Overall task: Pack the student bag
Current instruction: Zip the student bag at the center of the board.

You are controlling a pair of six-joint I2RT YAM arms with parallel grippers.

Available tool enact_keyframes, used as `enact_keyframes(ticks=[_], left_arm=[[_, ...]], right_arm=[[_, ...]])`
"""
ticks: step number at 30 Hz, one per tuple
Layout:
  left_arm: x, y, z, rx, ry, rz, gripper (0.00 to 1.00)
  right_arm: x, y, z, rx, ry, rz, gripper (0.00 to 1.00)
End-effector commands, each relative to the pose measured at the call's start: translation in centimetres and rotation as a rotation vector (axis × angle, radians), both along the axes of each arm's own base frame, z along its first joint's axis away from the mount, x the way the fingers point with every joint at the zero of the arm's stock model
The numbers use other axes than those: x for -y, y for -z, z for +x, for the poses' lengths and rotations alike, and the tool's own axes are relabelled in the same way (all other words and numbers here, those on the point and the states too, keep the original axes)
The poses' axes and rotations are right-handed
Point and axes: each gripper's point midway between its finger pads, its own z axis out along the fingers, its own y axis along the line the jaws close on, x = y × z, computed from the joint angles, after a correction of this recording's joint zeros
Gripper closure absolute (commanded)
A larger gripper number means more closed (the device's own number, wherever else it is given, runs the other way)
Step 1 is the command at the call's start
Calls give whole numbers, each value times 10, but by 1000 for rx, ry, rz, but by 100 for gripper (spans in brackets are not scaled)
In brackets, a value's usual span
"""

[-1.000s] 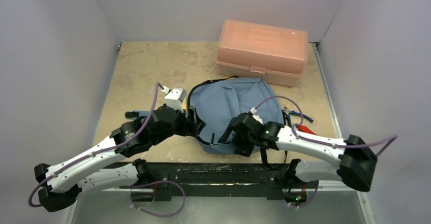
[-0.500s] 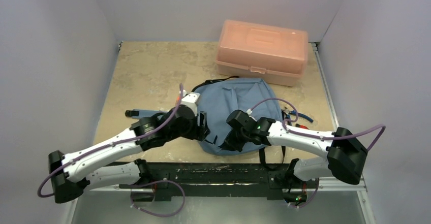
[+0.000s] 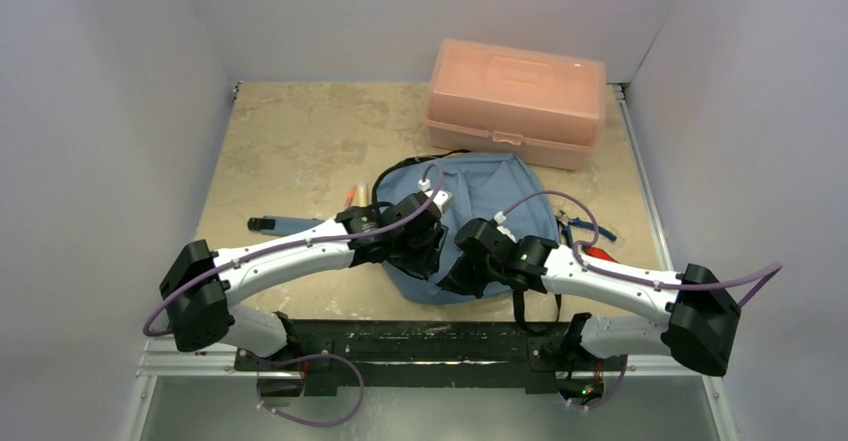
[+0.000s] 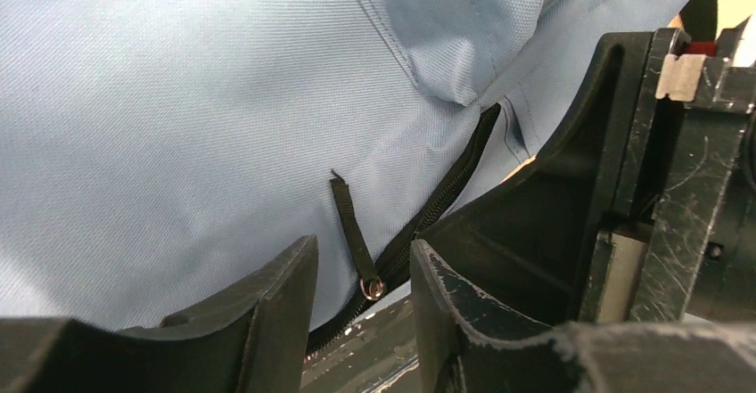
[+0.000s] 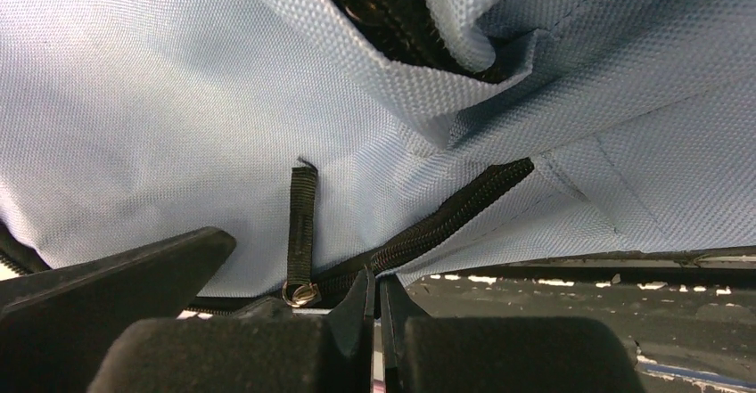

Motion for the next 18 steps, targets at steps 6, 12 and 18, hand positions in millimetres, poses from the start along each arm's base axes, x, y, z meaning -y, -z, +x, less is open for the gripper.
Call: enact_keyframes(ticks=[6, 12, 18], left_arm=[[19, 20, -10, -62, 149, 33, 57], [9, 51, -15, -72, 155, 126, 53], [13, 77, -18, -16, 182, 226, 60]], right_arm=[[7, 3, 12, 66, 30, -26, 100], [6, 2, 13, 74, 31, -25, 100], [8, 7, 13, 62, 42, -35, 100]])
